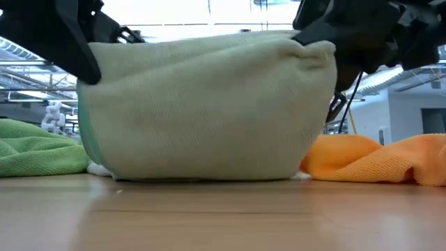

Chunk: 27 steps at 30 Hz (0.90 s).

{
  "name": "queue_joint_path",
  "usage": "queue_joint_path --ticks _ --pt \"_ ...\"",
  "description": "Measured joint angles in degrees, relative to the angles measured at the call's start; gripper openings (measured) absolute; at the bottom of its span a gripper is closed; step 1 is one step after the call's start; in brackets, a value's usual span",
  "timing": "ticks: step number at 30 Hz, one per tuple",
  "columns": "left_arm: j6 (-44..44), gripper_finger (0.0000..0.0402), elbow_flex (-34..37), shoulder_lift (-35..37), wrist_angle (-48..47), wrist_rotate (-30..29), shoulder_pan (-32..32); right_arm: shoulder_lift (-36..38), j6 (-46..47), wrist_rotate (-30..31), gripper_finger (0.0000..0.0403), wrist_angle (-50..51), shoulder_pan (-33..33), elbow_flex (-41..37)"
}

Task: Fold microfiber towels
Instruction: Fold the top light green towel

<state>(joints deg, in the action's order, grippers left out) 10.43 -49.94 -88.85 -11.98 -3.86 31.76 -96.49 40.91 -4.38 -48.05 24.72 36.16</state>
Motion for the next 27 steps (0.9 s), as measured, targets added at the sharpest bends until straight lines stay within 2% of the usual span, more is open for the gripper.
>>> queue_joint_path --ticks 6,10,16,23,27 --pt "8.79 0.0011 -0.03 3.73 -8.8 -11.29 0.21 -0.02 2.19 13.95 0.0023 0.78 3.89 0.45" --pt "8.66 0.0019 0.19 6.5 -9.49 -15.07 0.74 0.0 -0.79 18.31 0.0023 5.3 5.23 5.01" --pt "-2.59 0.0018 0.36 13.04 -10.56 -27.44 0.41 0.54 -11.54 21.19 0.0023 18.62 3.59 14.34" --pt "-16.83 0.0019 0.3 19.56 -9.35 -27.98 -2.53 5.27 -22.77 23.04 0.0022 21.82 -0.52 17.42" --pt "-25.02 0.0032 0.25 20.94 -8.41 -35.31 -3.87 8.89 -28.71 23.74 0.0022 26.19 -3.97 17.42"
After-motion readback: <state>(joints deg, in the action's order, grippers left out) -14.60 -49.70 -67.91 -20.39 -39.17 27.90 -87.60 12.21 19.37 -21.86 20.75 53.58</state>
